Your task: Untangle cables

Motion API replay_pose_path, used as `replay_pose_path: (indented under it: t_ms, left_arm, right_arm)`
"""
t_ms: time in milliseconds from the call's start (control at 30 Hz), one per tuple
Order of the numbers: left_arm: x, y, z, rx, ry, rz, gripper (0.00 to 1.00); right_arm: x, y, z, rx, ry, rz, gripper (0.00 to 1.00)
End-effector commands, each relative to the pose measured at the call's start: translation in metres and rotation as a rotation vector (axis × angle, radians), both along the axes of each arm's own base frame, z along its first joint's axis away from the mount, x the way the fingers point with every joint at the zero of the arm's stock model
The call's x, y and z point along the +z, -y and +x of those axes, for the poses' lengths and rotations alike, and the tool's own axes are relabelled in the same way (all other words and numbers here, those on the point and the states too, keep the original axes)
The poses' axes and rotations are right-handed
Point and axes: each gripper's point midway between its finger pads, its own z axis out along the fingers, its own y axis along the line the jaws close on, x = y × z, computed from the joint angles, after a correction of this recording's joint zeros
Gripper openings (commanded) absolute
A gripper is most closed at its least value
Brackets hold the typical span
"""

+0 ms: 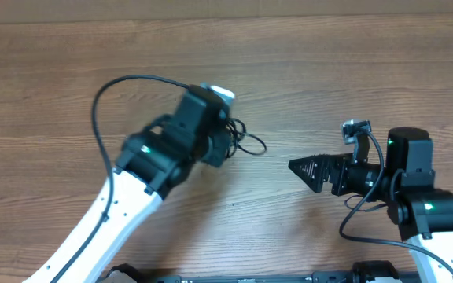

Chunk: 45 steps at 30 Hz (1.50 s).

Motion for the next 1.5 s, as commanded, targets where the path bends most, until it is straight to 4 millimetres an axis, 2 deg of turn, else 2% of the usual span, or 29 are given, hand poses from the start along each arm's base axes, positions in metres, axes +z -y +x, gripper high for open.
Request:
replay_pose_path:
  t_ms: [0, 167, 333, 433, 567, 667, 733, 767, 833, 1000, 1033, 1100, 1133, 1167, 1233, 1367, 1467]
  left_arm:
    - [0.022, 0.014, -0.004, -0.124, 0.163, 0.136, 0.04]
    - [0.03, 0.045, -0.018, -0.225, 0.202, 0.093, 0.04]
    - [0.033, 0.089, -0.052, -0.51, 0.191, 0.008, 0.04]
    - [0.033, 0.099, -0.063, -0.578, 0.183, -0.011, 0.04]
    - [0.033, 0.107, -0.073, -0.621, 0.159, -0.051, 0.04]
    - [0.038, 0.117, -0.082, -0.665, 0.142, -0.115, 0.04]
    - [0.043, 0.121, -0.082, -0.654, 0.145, -0.153, 0.04]
    - [0.046, 0.121, -0.08, -0.64, 0.148, -0.168, 0.04]
    - [0.05, 0.124, -0.077, -0.612, 0.153, -0.196, 0.04]
    - [0.052, 0.124, -0.075, -0.572, 0.138, -0.224, 0.04]
    - [0.052, 0.124, -0.075, -0.56, 0.13, -0.231, 0.06]
    - [0.052, 0.123, -0.073, -0.527, 0.11, -0.25, 0.27]
    - [0.052, 0.122, -0.071, -0.475, 0.079, -0.282, 0.56]
    - [0.052, 0.121, -0.071, -0.442, 0.059, -0.303, 0.66]
    - [0.053, 0.12, -0.069, -0.379, 0.021, -0.342, 0.7]
    - [0.046, 0.112, -0.068, -0.246, -0.076, -0.393, 0.74]
    - [0.035, 0.1, -0.07, -0.122, -0.178, -0.409, 0.86]
  right_arm:
    - [0.025, -0.003, -0.004, 0.082, 0.122, -0.051, 1.0]
    - [0.025, -0.013, -0.015, 0.171, 0.157, -0.081, 1.0]
    - [0.031, -0.023, -0.02, 0.236, 0.198, -0.059, 1.0]
    - [0.039, -0.028, -0.022, 0.266, 0.223, -0.016, 0.94]
    - [0.047, -0.034, -0.024, 0.297, 0.249, 0.026, 0.77]
    - [0.047, -0.034, -0.024, 0.297, 0.251, 0.026, 0.57]
    - [0.047, -0.034, -0.024, 0.297, 0.249, 0.026, 0.37]
    - [0.047, -0.034, -0.025, 0.297, 0.245, 0.027, 0.22]
    - [0.045, -0.033, -0.026, 0.297, 0.235, 0.027, 0.04]
    - [0.045, -0.033, -0.026, 0.291, 0.23, 0.028, 0.04]
    - [0.045, -0.032, -0.025, 0.282, 0.225, 0.025, 0.04]
    - [0.041, -0.028, -0.018, 0.22, 0.179, 0.014, 0.04]
    - [0.033, -0.019, -0.008, 0.101, 0.1, -0.01, 0.04]
    - [0.028, -0.011, -0.001, 0.017, 0.046, -0.026, 0.04]
    - [0.022, -0.002, 0.006, -0.102, -0.028, -0.03, 0.04]
    - [0.029, -0.001, 0.016, -0.243, -0.137, 0.081, 0.04]
    - [0.036, -0.001, 0.021, -0.302, -0.18, 0.146, 0.04]
